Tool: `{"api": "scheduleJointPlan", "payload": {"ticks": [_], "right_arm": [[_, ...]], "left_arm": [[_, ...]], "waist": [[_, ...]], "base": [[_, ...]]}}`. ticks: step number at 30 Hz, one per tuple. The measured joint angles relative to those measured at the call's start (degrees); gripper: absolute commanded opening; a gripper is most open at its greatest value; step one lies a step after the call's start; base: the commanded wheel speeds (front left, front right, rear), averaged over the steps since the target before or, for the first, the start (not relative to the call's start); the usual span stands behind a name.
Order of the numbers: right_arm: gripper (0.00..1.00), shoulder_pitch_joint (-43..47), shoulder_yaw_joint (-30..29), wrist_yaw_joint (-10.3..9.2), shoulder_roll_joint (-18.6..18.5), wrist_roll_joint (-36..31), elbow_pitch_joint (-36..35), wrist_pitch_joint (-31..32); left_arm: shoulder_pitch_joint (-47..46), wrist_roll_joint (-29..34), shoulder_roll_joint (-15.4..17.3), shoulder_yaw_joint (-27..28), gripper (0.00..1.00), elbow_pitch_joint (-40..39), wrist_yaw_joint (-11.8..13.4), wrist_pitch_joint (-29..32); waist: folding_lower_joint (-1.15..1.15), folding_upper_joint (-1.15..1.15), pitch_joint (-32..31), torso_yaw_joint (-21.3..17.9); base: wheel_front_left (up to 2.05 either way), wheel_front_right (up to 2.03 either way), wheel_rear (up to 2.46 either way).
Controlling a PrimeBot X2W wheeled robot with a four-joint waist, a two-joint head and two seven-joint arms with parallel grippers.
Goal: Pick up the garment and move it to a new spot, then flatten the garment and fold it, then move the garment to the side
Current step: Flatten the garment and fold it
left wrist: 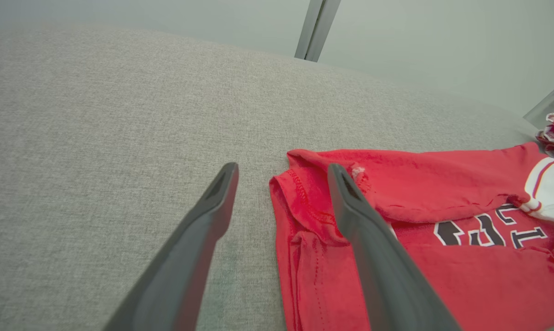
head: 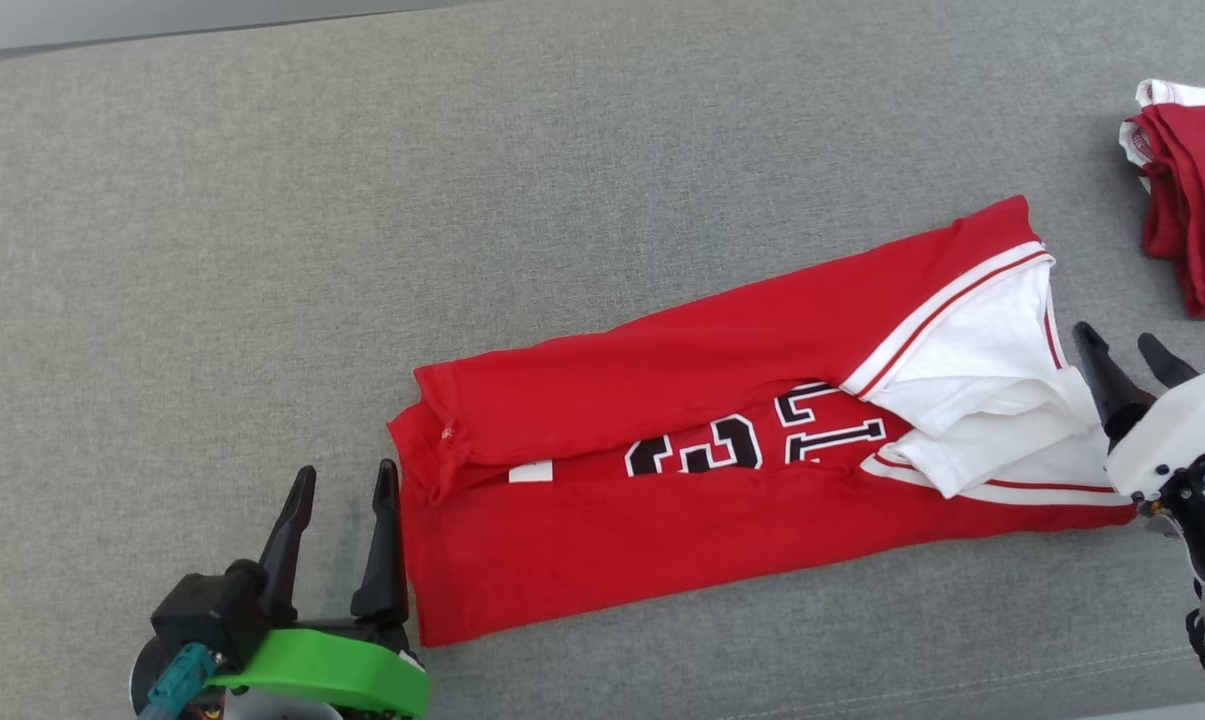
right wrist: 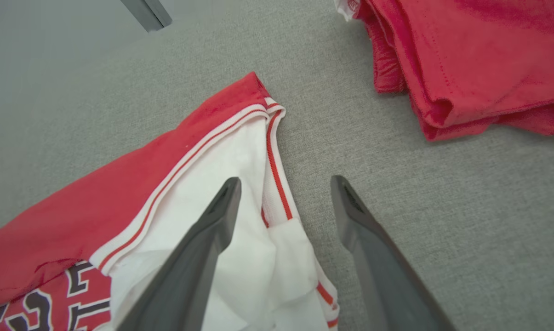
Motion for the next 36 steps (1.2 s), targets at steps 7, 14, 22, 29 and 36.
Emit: {"api": "scheduleJointPlan", "payload": {"ticks": [7, 14, 22, 29, 36], "right_arm": [[1.0, -2.01, 0.77, -0.01, 1.47, -4.37, 8.32, 3.35], [0.0, -3.72, 2.59, -0.03, 2.32, -1.85, 12.01, 1.86], [0.0, -4.28, 0.18, 0.04, -1.57, -0.27, 14.77, -5.38], [0.0, -4.37, -2.23, 0.02, -8.12, 0.67, 8.49, -4.7], [0.0, -4.29, 8.51, 0.0, -6.45, 2.67, -3.35, 4.66]], "left_arm": [[2.7, 8.64, -6.42, 4.36, 1.0, 0.62, -3.38, -0.19], [6.26, 14.62, -12.46, 11.82, 1.0, 1.96, -8.87, -0.25], [9.61, 19.61, -17.3, 18.64, 1.0, 5.17, -15.55, -0.27], [11.63, 20.11, -18.74, 21.09, 1.0, 6.69, -17.8, -0.26], [12.01, 15.41, -18.79, 18.84, 1.0, 7.08, -16.29, -0.27]], "waist": [[0.0, 0.0, 0.96, 1.59], [0.0, 0.0, 0.44, 3.01], [0.0, 0.0, -3.0, 3.84], [0.0, 0.0, -6.87, 5.45], [0.0, 0.0, -8.97, 8.42]], "base": [[0.0, 0.0, 0.0], [0.0, 0.0, 0.0], [0.0, 0.0, 0.0], [0.0, 0.0, 0.0], [0.0, 0.0, 0.0]]}}
